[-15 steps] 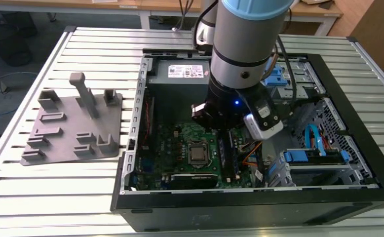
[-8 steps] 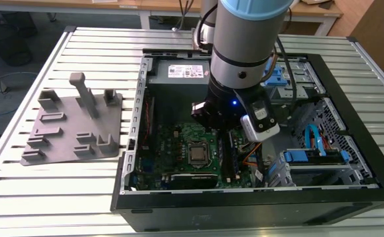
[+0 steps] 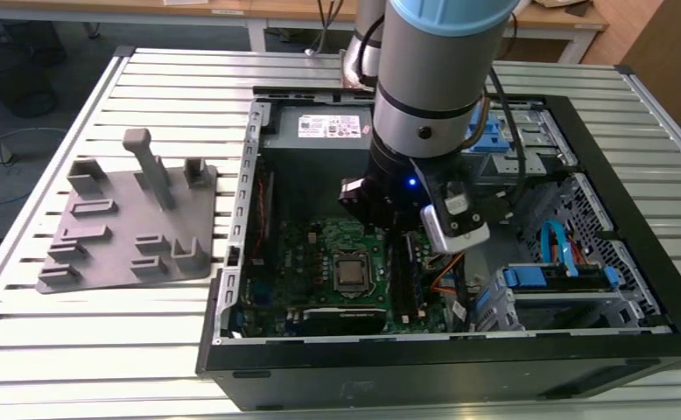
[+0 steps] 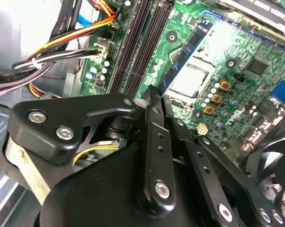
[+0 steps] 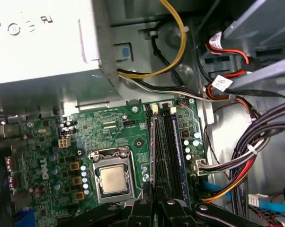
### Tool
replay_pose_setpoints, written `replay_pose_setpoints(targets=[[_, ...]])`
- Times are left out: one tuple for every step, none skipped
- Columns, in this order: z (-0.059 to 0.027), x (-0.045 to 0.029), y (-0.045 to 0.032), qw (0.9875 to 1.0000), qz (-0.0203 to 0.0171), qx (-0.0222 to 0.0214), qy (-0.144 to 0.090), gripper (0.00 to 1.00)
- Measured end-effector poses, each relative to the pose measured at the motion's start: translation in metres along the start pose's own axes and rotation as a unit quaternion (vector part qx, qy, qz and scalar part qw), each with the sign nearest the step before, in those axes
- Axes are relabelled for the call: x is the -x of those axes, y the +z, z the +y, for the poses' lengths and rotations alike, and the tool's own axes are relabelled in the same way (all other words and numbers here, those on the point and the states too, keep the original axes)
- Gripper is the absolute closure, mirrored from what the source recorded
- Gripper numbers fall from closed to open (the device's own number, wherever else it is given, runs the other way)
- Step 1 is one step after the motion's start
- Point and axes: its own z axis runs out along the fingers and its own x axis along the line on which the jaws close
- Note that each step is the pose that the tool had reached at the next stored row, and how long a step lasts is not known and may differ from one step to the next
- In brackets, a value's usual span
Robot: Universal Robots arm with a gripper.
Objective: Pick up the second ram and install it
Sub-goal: 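Insert the second ram into the second slot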
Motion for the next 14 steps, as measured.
replay_pose_setpoints(targets=[[0.0000,0.0000,0.0001,0.9999,-0.0004,-0.0003,0.010,0.86],[0.0000,0.0000,0.0001,0.9999,-0.0006,-0.0004,0.015,0.86],[0.0000,0.0000,0.0001,0.9998,-0.0008,-0.0006,0.020,0.86],[0.0000,0.0000,0.0002,0.9997,-0.0010,-0.0007,0.026,0.86],[0.0000,0.0000,0.0002,0.9995,-0.0012,-0.0009,0.031,0.86],[0.0000,0.0000,0.0002,0.9994,-0.0014,-0.0010,0.036,0.86],[0.0000,0.0000,0.0003,0.9992,-0.0015,-0.0012,0.041,0.86],[0.0000,0.0000,0.0003,0.9989,-0.0017,-0.0013,0.046,0.86],[0.0000,0.0000,0.0004,0.9987,-0.0019,-0.0014,0.051,0.86],[0.0000,0.0000,0.0004,0.9984,-0.0021,-0.0016,0.056,0.86],[0.0000,0.0000,0.0004,0.9981,-0.0023,-0.0017,0.061,0.86],[0.0000,0.0000,0.0005,0.9978,-0.0025,-0.0019,0.066,0.86],[0.0000,0.0000,0.0005,0.9975,-0.0027,-0.0020,0.071,0.86],[0.0000,0.0000,0.0006,0.9971,-0.0029,-0.0021,0.076,0.86]])
